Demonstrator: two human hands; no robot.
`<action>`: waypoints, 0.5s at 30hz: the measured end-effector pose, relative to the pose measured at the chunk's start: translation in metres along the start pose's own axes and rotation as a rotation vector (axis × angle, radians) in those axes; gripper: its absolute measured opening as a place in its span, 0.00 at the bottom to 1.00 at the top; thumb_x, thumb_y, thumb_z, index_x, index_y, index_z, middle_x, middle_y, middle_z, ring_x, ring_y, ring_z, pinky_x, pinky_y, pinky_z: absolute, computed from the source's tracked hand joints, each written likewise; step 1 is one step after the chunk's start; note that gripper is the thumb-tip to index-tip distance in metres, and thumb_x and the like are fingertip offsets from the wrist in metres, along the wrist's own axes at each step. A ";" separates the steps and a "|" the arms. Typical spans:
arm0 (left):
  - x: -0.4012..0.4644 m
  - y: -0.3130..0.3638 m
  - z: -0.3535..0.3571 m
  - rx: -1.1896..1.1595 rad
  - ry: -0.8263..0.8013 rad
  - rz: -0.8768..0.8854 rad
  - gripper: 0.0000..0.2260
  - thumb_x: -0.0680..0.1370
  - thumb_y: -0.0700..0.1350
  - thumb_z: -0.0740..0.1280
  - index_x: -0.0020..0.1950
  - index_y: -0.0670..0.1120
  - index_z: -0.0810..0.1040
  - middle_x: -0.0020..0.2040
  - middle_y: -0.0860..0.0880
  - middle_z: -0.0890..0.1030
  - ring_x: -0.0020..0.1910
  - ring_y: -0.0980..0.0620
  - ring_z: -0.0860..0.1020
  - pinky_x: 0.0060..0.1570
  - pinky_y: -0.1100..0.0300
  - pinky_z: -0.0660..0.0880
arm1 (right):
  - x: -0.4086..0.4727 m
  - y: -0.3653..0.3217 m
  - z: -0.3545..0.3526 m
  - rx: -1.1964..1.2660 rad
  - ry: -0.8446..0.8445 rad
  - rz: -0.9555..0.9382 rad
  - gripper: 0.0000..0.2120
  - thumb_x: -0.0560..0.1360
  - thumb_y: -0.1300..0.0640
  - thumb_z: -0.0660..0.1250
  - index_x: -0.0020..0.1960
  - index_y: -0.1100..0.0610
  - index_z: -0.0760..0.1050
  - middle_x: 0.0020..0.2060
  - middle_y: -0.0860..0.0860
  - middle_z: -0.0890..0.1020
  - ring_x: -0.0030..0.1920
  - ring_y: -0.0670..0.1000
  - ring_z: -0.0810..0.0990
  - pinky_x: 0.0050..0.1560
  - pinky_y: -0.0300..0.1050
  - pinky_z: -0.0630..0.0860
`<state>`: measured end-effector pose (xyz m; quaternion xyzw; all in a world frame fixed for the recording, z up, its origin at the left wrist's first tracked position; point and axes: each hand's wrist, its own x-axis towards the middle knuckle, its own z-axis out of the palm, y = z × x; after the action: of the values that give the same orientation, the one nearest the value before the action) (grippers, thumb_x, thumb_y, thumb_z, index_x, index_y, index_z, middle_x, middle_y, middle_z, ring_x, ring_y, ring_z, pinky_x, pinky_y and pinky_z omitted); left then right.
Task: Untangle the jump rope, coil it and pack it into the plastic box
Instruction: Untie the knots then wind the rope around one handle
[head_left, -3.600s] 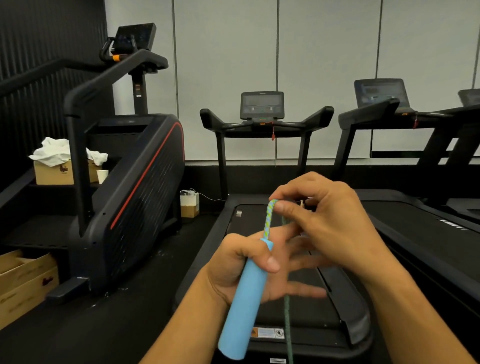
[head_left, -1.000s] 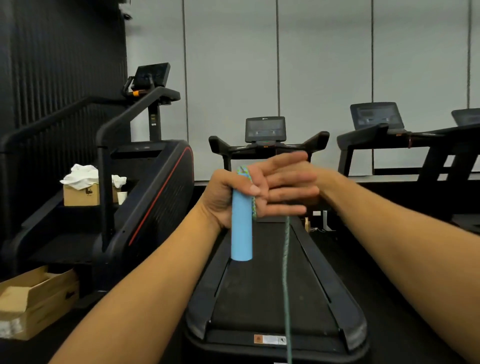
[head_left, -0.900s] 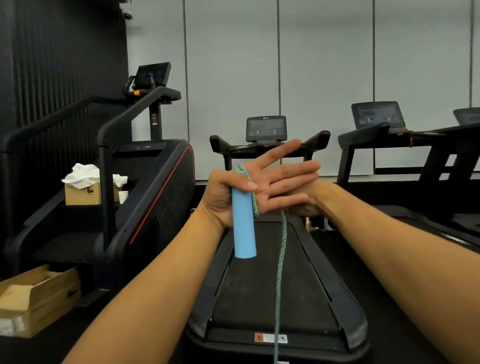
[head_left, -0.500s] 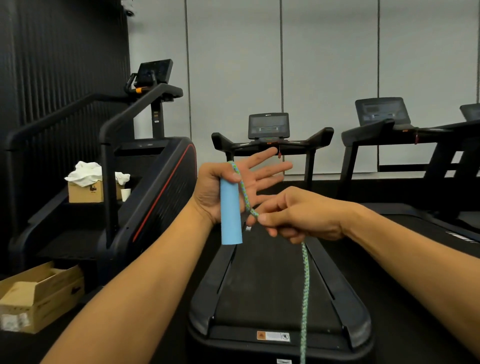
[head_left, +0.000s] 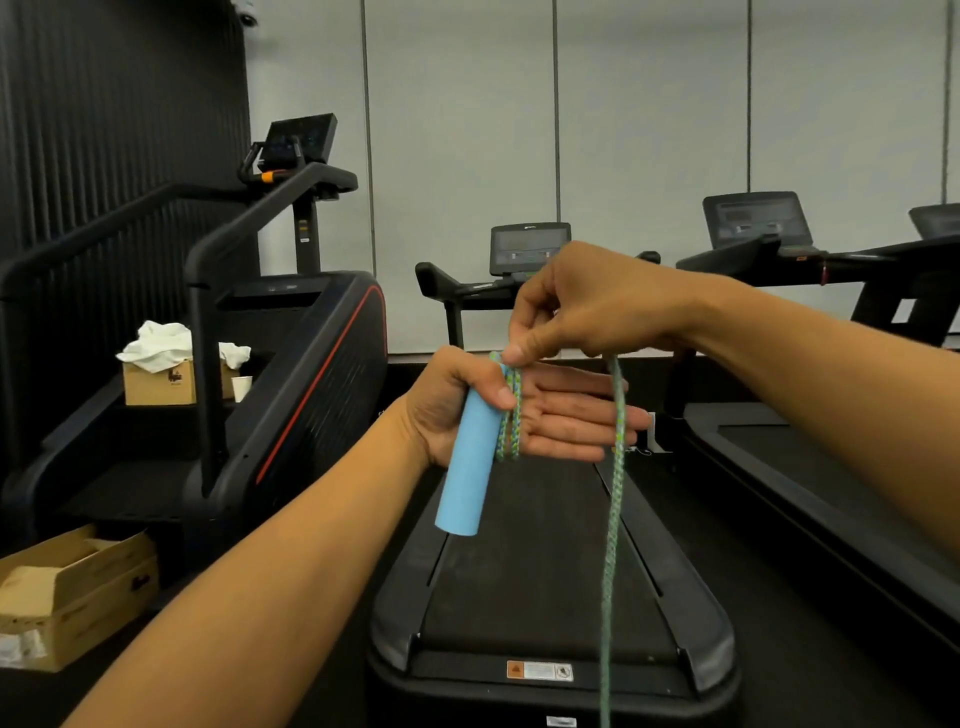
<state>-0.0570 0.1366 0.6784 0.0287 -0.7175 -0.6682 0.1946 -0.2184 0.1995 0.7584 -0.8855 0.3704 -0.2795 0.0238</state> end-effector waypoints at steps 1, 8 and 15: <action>0.001 0.000 0.002 -0.014 -0.011 -0.004 0.33 0.64 0.35 0.68 0.69 0.32 0.71 0.66 0.30 0.74 0.68 0.33 0.73 0.73 0.36 0.58 | 0.002 0.002 -0.001 0.008 0.036 -0.023 0.10 0.70 0.51 0.77 0.41 0.58 0.84 0.29 0.46 0.80 0.27 0.39 0.73 0.28 0.30 0.68; 0.002 0.002 0.003 0.079 0.013 -0.140 0.37 0.65 0.35 0.68 0.74 0.30 0.63 0.72 0.31 0.69 0.73 0.33 0.67 0.76 0.40 0.58 | 0.006 0.019 -0.004 0.021 0.004 -0.021 0.12 0.67 0.51 0.78 0.41 0.59 0.83 0.32 0.49 0.83 0.31 0.40 0.77 0.33 0.29 0.71; -0.002 -0.001 0.012 -0.004 -0.117 -0.025 0.27 0.68 0.33 0.65 0.69 0.31 0.71 0.62 0.32 0.79 0.63 0.36 0.79 0.71 0.42 0.66 | 0.007 0.020 0.002 0.231 -0.090 0.014 0.13 0.64 0.44 0.76 0.40 0.53 0.84 0.35 0.51 0.84 0.35 0.44 0.79 0.41 0.40 0.74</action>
<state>-0.0591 0.1481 0.6771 -0.0020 -0.7260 -0.6724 0.1440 -0.2260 0.1804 0.7549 -0.8861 0.3403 -0.2799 0.1440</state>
